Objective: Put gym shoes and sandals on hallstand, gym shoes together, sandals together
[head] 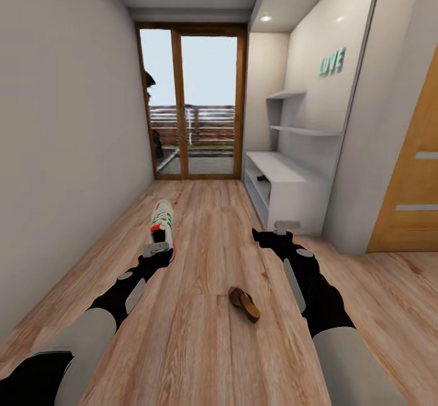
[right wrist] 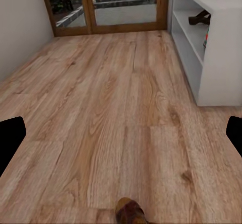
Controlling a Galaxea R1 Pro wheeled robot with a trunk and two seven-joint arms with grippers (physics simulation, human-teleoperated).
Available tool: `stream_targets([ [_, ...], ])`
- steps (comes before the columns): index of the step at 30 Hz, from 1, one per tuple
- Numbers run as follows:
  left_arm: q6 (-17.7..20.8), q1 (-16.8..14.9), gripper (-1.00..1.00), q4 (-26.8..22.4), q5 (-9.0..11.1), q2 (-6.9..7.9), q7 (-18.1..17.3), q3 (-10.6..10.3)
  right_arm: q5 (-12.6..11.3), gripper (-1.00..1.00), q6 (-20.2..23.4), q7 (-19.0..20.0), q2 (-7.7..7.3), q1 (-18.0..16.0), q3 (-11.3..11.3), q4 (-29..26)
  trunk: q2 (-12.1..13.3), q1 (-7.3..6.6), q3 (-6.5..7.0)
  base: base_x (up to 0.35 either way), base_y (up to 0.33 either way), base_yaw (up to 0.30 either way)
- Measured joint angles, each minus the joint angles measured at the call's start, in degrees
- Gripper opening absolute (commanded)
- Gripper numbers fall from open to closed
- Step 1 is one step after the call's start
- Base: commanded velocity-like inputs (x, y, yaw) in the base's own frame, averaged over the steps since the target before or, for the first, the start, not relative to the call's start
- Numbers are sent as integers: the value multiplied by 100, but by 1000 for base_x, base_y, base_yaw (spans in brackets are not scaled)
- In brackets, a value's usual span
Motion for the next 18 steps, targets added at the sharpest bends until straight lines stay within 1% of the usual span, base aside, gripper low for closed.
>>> stream_targets([
  [3,0,0,-100,0,3,1,0,0,0,100,0,0,-1,0,0,1,0,0,0,349,-81,50],
  [5,1,1,-100,-1,3,1,1,0,0,100,-1,0,-1,-1,0,1,0,0,-3,349,-81,159],
  [14,1,1,-100,-1,2,0,2,0,0,100,-1,0,-1,-1,0,2,0,0,-30,346,-98,249],
  [16,1,1,-100,-1,2,1,2,0,0,100,-1,0,-1,-1,0,2,0,1,-35,226,-59,180],
  [18,1,0,-100,-1,5,3,2,1,0,100,-1,0,-1,0,0,1,0,2,-37,101,-24,80],
])
